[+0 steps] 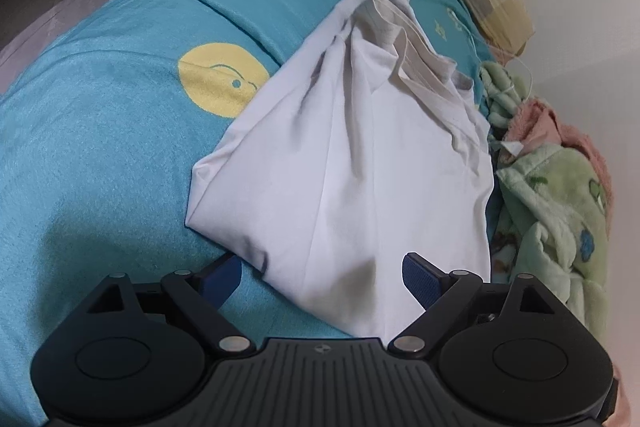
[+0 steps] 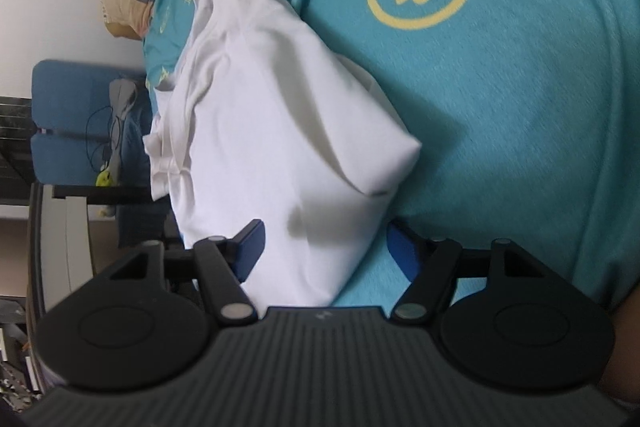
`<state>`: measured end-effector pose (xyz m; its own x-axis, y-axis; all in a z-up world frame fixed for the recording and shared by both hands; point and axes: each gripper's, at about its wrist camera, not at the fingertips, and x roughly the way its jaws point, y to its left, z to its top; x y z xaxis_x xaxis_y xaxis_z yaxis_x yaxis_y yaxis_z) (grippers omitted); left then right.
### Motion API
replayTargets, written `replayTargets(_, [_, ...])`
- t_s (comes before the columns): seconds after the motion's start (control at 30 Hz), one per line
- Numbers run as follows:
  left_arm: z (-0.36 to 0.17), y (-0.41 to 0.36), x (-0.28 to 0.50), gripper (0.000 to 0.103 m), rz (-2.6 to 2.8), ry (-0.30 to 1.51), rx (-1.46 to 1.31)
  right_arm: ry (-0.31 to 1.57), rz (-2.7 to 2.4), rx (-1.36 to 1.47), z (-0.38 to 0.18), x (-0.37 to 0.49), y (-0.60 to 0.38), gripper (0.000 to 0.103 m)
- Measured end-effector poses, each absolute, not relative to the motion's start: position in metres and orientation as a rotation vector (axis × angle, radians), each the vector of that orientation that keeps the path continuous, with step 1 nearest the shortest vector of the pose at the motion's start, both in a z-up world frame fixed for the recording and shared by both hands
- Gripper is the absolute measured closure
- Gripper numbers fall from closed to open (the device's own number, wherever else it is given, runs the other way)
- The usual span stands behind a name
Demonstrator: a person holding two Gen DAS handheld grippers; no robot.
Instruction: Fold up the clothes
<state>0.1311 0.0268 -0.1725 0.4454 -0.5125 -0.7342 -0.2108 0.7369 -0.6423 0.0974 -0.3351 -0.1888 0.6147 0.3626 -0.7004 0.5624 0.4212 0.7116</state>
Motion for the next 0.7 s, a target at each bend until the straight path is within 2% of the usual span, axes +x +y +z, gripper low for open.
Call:
replayTargets(0.07, [-0.174, 0.030, 0.131, 0.015, -0.200, 1.101, -0.789, 0.949, -0.161, 1.172, -0.189, 0.100, -0.335, 0.061])
replayTargets(0.1, [-0.174, 0.032, 0.131, 0.015, -0.196, 1.093, -0.799, 0.952, -0.167, 1.174, -0.191, 0.100, -0.336, 0.076])
replayTargets(0.13, [-0.175, 0.033, 0.131, 0.015, -0.191, 1.085, -0.809, 0.951, -0.170, 1.182, -0.191, 0.101, -0.336, 0.083])
replayTargets(0.2, [-0.175, 0.034, 0.131, 0.017, -0.181, 1.069, -0.821, 0.926, -0.154, 1.195, -0.188, 0.100, -0.337, 0.091])
replayTargets(0.47, [-0.173, 0.029, 0.129, 0.017, -0.199, 1.058, -0.823, 0.718, -0.011, 1.214, -0.154, 0.098, -0.336, 0.094])
replayTargets(0.7, [-0.187, 0.025, 0.132, 0.017, -0.281, 1.108, -0.980, 0.652, 0.048, 1.269, -0.150, 0.099, -0.339, 0.094])
